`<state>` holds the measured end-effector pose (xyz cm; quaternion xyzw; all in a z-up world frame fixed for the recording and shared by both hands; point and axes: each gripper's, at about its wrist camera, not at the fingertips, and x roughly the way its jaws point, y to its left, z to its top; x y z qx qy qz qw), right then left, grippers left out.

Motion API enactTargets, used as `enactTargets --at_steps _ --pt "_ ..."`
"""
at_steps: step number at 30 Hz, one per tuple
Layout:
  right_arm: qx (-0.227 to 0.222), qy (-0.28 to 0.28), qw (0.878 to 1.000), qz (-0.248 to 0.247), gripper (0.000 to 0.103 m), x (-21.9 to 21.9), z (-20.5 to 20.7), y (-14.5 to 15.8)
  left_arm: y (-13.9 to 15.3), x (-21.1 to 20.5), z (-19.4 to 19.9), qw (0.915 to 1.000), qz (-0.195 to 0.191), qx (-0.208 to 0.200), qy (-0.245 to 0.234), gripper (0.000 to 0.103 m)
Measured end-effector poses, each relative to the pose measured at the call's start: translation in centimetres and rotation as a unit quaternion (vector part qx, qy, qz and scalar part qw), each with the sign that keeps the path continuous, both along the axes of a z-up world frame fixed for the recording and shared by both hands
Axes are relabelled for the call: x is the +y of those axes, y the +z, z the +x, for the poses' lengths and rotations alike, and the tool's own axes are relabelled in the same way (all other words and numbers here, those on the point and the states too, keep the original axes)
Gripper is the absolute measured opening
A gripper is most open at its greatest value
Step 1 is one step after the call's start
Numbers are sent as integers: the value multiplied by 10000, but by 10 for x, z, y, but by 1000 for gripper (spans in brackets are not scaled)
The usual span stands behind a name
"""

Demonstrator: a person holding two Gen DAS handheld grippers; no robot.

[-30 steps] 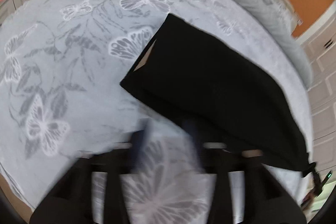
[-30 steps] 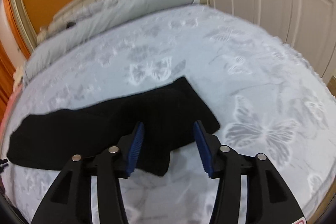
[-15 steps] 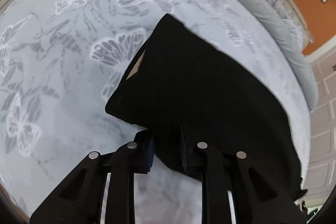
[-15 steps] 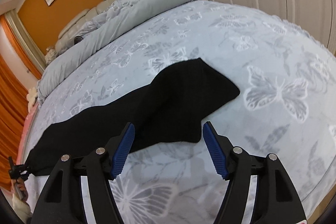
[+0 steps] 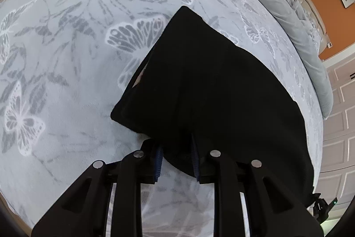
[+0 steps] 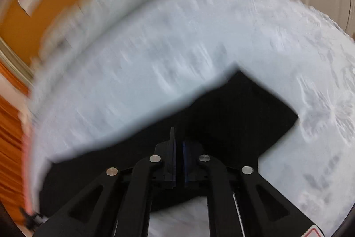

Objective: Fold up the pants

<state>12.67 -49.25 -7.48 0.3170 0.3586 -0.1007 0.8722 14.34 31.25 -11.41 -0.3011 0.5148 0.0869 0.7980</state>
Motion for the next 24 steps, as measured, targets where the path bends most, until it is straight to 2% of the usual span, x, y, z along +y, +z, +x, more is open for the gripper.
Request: enactTargets --at_steps 2,3,4,5,6,8,9,10,11,13,16,18,19,21,24 --pt "-917 197 9954 -197 4 5 -19 36 -1 1 1 10000 -6 18 -33 22" --pt "-1179 290 9921 -316 4 4 -29 53 -1 1 0 10000 23 11 -56 23" --pt "-1230 303 9915 -306 4 -1 -34 57 -2 0 0 10000 58 -8 -72 23" --pt "-1155 250 9926 -278 4 -8 -36 52 -3 -1 0 9999 87 -26 -81 24" --pt "-900 154 9955 -257 4 -18 -36 33 -4 -2 0 9998 137 -62 -104 24" --pt "-359 -19 9993 139 4 -40 -33 -19 -4 -2 -1 9998 127 -92 -107 24" --pt "55 -86 9992 395 4 -50 -30 -49 -4 -1 -1 9999 89 -100 -98 24" --pt "313 -70 9984 455 4 -54 -28 -67 -5 0 -1 9999 49 -111 -93 24" --pt "444 19 9979 464 5 -55 -27 -79 -5 1 -2 9999 18 -125 -89 24" --pt "362 16 9982 475 8 -55 -29 -77 -6 2 -3 9999 -5 -149 -88 25" --pt "225 -228 9984 460 31 -58 -38 -66 -7 2 -4 9998 -22 -163 -58 26" --pt "335 -606 9970 359 75 -61 -45 -61 -6 1 -4 9998 -20 -178 -60 28" --pt "398 -772 9956 342 81 -66 -47 -61 -7 1 -5 9998 -21 -199 -74 29" --pt "476 -837 9935 599 83 -67 -49 -71 -8 2 -7 9996 -120 -263 -77 34" --pt "411 -889 9934 595 90 -66 -40 -78 -10 4 -6 9979 -462 -442 -73 52"
